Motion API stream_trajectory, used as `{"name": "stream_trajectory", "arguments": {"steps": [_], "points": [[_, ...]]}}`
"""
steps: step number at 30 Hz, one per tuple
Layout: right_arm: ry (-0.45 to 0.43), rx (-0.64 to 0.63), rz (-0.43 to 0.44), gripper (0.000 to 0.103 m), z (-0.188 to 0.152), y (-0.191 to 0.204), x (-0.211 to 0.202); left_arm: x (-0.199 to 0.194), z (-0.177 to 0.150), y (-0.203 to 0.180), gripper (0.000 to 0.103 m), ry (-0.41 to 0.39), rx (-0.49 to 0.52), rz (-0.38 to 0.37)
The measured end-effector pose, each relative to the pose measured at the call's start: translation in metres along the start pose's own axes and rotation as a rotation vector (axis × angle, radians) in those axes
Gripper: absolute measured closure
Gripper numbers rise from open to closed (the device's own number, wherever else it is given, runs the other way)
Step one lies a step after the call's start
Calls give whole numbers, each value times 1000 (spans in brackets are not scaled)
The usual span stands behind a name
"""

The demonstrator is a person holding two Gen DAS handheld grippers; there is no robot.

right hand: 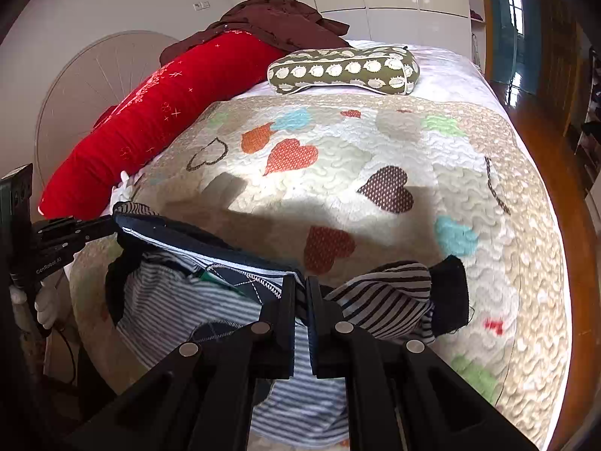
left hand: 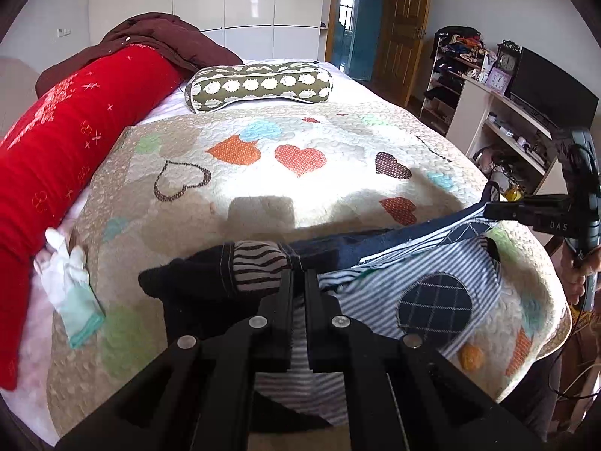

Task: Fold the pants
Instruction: 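Grasp the striped pants edge with the right tool while the left tool grips the waistband, then fold the navy pants in half lengthwise with both tools, laying one leg over the other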

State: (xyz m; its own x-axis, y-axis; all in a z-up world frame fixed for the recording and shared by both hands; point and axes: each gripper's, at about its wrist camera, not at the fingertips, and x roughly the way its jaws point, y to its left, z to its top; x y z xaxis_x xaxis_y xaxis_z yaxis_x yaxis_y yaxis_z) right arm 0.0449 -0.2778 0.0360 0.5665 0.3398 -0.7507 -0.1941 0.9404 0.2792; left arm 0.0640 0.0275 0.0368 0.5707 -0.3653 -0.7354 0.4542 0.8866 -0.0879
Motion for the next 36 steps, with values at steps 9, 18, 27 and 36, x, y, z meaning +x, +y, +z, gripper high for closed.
{"name": "stream_trajectory", "arguments": {"steps": [9, 18, 27, 36], "points": [[61, 171, 59, 95, -106, -5, 7, 12, -93, 4, 103, 121, -185, 4], [-117, 293, -29, 63, -106, -40, -54, -46, -90, 0, 102, 12, -184, -66], [-113, 405, 35, 63, -103, -44, -17, 36, -63, 27, 66, 112, -319, 87], [-115, 500, 27, 63, -118, -64, -9, 36, -69, 13, 66, 131, -234, 171]]}}
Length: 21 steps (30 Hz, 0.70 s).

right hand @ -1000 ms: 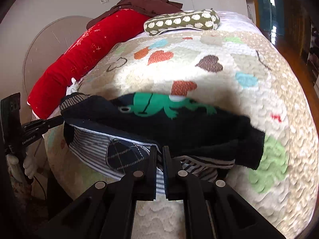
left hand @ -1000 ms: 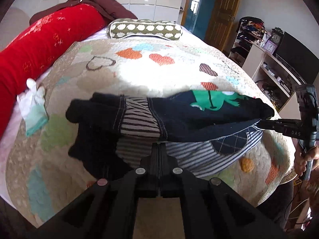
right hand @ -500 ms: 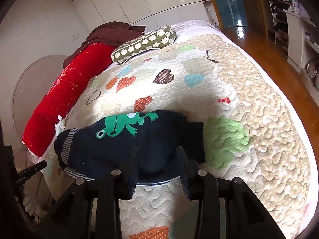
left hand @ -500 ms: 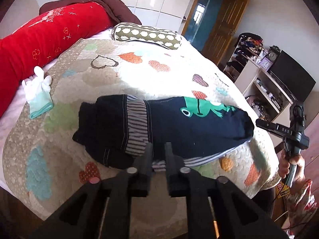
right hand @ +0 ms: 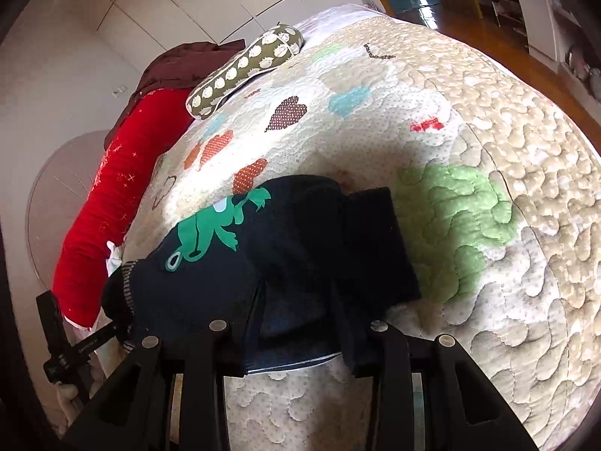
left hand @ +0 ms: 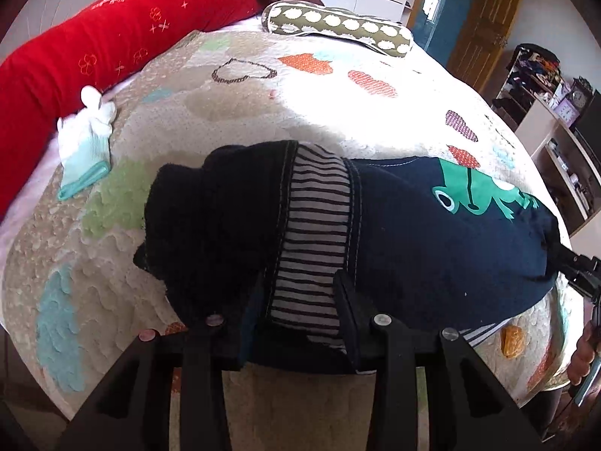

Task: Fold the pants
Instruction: 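Fold the navy pants in half lengthwise with both tools, laying one leg over the other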

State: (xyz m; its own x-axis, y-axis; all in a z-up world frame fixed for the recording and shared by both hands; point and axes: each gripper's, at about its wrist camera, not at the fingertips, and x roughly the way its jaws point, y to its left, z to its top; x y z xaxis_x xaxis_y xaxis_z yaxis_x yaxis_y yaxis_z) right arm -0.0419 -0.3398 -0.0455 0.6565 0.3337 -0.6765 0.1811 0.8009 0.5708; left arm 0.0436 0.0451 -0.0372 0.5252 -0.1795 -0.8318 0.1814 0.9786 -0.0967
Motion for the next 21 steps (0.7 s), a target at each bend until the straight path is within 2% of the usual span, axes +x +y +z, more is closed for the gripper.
{"name": "stream_trajectory", "arguments": {"steps": [3, 7, 12, 21], "points": [[-50, 3, 3, 55, -5, 1, -16, -16, 0, -19, 66, -53, 89, 55], [-86, 24, -1, 55, -14, -4, -28, -28, 3, -44, 62, -91, 179, 82], [-126, 19, -50, 52, -22, -10, -41, -28, 14, -77, 61, -90, 259, 70], [-164, 50, -33, 45, -26, -27, -55, -13, 36, -136, 59, -51, 339, 19]]}}
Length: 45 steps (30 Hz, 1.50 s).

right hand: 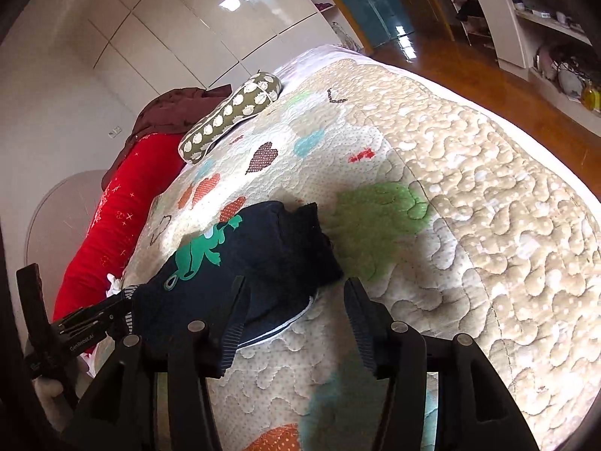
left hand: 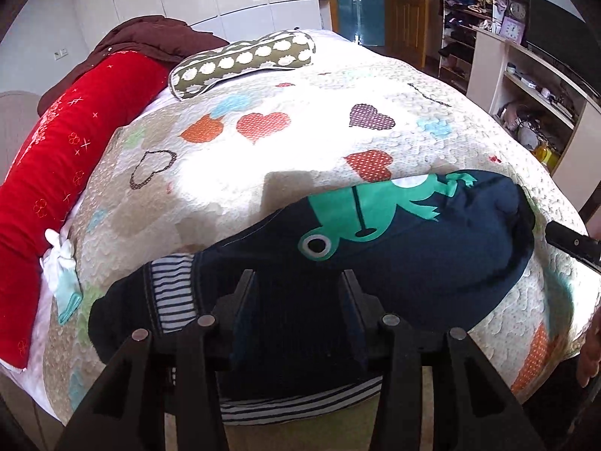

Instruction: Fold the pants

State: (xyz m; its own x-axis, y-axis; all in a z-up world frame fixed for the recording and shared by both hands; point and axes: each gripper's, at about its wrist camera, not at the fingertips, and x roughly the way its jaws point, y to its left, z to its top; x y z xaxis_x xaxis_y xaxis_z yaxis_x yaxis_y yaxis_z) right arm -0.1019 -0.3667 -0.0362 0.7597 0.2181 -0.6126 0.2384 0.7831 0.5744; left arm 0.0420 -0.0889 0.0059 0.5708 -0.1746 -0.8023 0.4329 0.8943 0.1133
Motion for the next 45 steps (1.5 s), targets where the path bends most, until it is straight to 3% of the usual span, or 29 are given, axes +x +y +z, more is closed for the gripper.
{"name": "stream_trajectory", "arguments": {"steps": [6, 11, 19, 24, 25, 26, 27, 28, 29, 33, 36, 39, 40, 42, 43, 44, 45], "points": [[5, 11, 21, 38, -4, -5, -2, 13, 40, -27, 55, 44, 17, -127], [31, 10, 23, 38, -8, -2, 8, 37, 84, -63, 44, 98, 43, -300], [37, -20, -1, 32, -8, 8, 25, 105, 117, -133, 42, 269, 116, -508], [33, -60, 9, 32, -7, 18, 40, 134, 113, -167, 42, 366, 191, -529], [30, -76, 8, 38, -8, 21, 44, 134, 111, -170, 52, 360, 201, -525], [29, -93, 11, 59, -8, 24, 48, 131, 110, -172, 82, 350, 213, -526], [45, -104, 14, 72, -8, 27, 54, 130, 109, -172, 100, 363, 215, -543], [65, -103, 23, 82, -7, 30, 60, 128, 109, -170, 102, 373, 204, -566], [63, -96, 29, 86, -5, 31, 61, 121, 109, -165, 102, 347, 196, -566], [24, -132, 76, 90, 8, 54, 46, 93, 111, -128, 102, 267, 102, -612], [25, -213, 108, 90, 12, 87, 40, 68, 108, -79, 102, 190, 7, -630], [61, -302, 146, 89, 8, 128, 49, 47, 95, -22, 102, 103, -98, -562], [81, -333, 163, 87, 5, 142, 55, 41, 88, -3, 97, 77, -136, -532], [135, -398, 194, 84, -7, 170, 71, 31, 68, 36, 75, 47, -228, -493], [170, -425, 207, 67, -14, 182, 82, 26, 57, 57, 64, 33, -277, -484], [220, -445, 230, 56, -22, 192, 94, 20, 46, 73, 62, 21, -313, -471], [278, -458, 248, 56, -30, 201, 105, 14, 36, 87, 62, 14, -336, -449]]}}
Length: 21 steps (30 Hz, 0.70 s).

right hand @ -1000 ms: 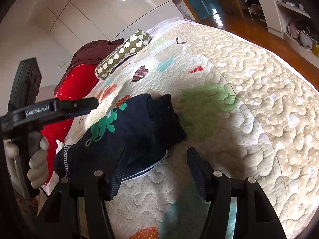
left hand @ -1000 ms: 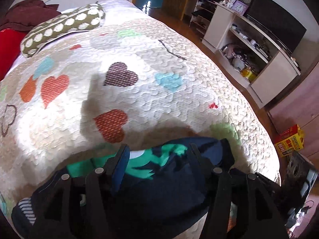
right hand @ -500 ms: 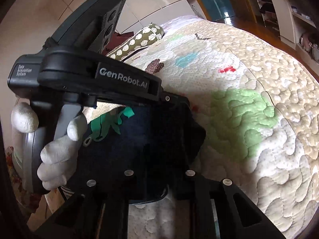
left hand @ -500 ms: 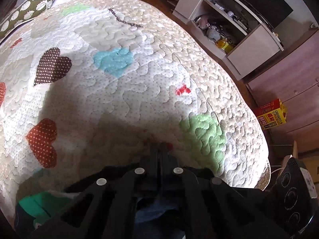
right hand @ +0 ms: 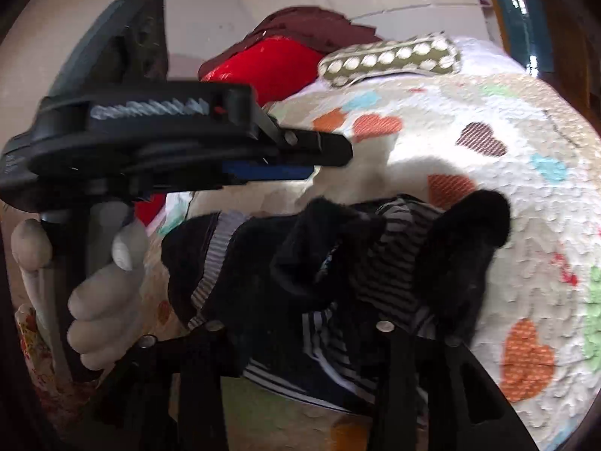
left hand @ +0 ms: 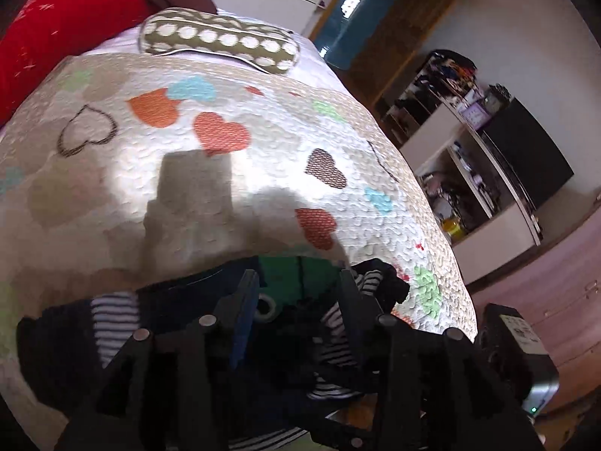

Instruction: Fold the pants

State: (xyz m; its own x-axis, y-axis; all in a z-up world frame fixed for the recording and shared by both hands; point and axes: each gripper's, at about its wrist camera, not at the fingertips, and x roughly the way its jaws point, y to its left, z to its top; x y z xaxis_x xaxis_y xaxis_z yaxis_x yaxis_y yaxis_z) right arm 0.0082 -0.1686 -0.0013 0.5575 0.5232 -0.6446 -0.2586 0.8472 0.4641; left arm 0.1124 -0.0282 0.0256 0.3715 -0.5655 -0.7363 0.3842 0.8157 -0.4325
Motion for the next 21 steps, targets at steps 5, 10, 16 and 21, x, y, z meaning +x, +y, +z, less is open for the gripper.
{"name": "stream_trajectory", "arguments": {"steps": [5, 10, 16, 21], "points": [[40, -69, 61, 56, -3, 26, -7, -56, -40, 34, 56, -93, -2, 185], [-82, 2, -154, 63, 10, -10, -61, -83, -78, 57, 52, -151, -56, 207], [-7, 134, -236, 87, 32, -52, -34, -98, -104, 77, 51, -186, -175, 225], [142, 131, -209, 86, 32, -40, 38, -112, -116, 105, 46, -226, -235, 366]]}}
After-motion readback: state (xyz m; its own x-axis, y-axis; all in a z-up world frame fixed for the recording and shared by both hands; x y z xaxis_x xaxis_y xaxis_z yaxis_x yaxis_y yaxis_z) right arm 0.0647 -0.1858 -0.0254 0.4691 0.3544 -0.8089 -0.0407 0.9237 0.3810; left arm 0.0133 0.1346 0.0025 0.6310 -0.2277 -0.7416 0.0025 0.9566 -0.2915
